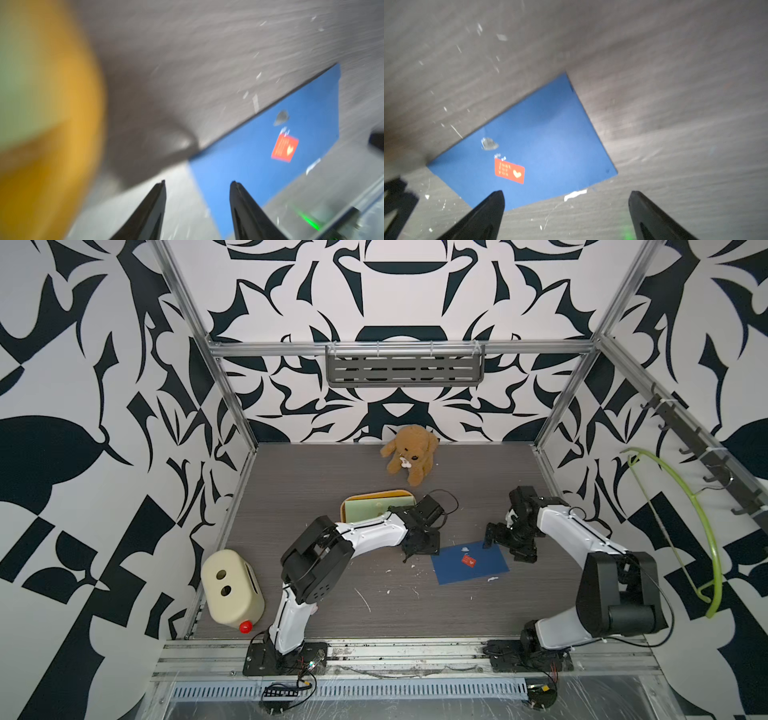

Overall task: Put the sealed envelopes into the storage box
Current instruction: Pick up the envelope from the center of the board.

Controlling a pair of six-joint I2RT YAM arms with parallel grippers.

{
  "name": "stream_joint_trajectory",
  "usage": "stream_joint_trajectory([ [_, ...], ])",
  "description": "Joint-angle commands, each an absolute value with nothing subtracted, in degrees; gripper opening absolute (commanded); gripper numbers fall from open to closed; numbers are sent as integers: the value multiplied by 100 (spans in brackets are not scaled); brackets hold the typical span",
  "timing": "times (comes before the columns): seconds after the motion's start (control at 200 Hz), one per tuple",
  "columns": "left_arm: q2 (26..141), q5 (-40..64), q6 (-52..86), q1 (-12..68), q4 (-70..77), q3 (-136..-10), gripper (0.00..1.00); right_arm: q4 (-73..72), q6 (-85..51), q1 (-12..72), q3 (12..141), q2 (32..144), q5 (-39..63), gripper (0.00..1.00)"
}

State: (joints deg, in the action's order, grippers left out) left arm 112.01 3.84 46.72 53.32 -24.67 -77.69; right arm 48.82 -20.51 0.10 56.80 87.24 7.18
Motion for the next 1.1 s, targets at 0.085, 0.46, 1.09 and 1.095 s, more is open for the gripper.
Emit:
stream_joint_trajectory([
  [0.085, 10728, 698, 5864, 5417, -1756, -6920, 56, 4638, -1486, 0, 5878, 9311, 622, 99],
  [0.46, 10922, 952, 6293, 5757, -1397, -6795, 56, 4350, -1249, 215, 5677, 9872, 1369, 99],
  [1.09, 11093, 1030, 6135, 5687, -1206, -6465, 56, 4491, -1265, 1485, 5752, 9543, 1561, 99],
  [1.095, 11092, 1029, 6135, 5687, -1205, -6467, 57, 4491, -1265, 1490, 5750, 9548, 1563, 99],
])
